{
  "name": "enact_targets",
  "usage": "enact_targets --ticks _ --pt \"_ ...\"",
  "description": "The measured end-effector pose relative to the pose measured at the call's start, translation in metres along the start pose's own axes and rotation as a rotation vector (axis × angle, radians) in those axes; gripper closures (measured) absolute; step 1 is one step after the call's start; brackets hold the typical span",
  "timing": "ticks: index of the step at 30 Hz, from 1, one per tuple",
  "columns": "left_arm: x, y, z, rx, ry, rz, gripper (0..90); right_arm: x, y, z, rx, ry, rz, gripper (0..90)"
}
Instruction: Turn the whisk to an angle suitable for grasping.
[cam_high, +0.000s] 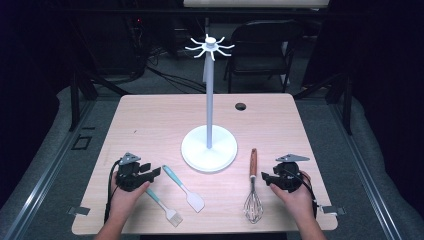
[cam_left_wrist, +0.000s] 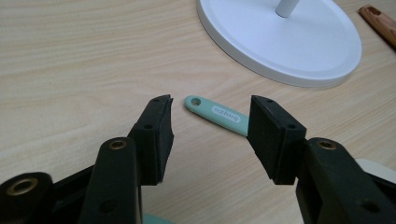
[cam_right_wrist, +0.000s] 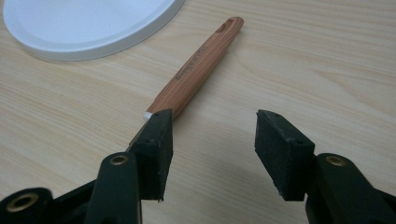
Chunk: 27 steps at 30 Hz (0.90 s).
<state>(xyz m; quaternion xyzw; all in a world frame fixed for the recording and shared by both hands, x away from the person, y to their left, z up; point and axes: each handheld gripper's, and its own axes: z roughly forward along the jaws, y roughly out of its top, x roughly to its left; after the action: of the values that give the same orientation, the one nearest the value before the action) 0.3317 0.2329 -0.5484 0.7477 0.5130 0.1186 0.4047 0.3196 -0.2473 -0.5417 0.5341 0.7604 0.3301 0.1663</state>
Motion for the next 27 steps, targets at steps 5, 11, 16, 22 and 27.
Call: enact_targets --ticks 5,11,16,22,27 --pt "-0.003 -0.001 0.0 0.009 0.011 0.015 49.8 0.007 -0.003 0.004 0.015 -0.002 -0.01 46.1" --pt "-0.005 0.0 0.001 0.004 0.008 0.009 49.2 0.013 0.002 0.005 0.017 0.005 -0.014 46.0" --pt "-0.008 0.0 0.002 0.004 -0.001 0.014 48.4 0.018 0.008 0.008 0.052 0.02 -0.026 45.7" --pt "-0.006 -0.001 0.001 0.0 0.013 0.0 45.4 0.026 0.014 0.024 0.064 0.036 -0.003 48.3" --pt "-0.001 -0.003 -0.002 0.004 0.008 -0.011 45.2 0.024 0.024 0.036 0.111 0.048 0.054 48.4"
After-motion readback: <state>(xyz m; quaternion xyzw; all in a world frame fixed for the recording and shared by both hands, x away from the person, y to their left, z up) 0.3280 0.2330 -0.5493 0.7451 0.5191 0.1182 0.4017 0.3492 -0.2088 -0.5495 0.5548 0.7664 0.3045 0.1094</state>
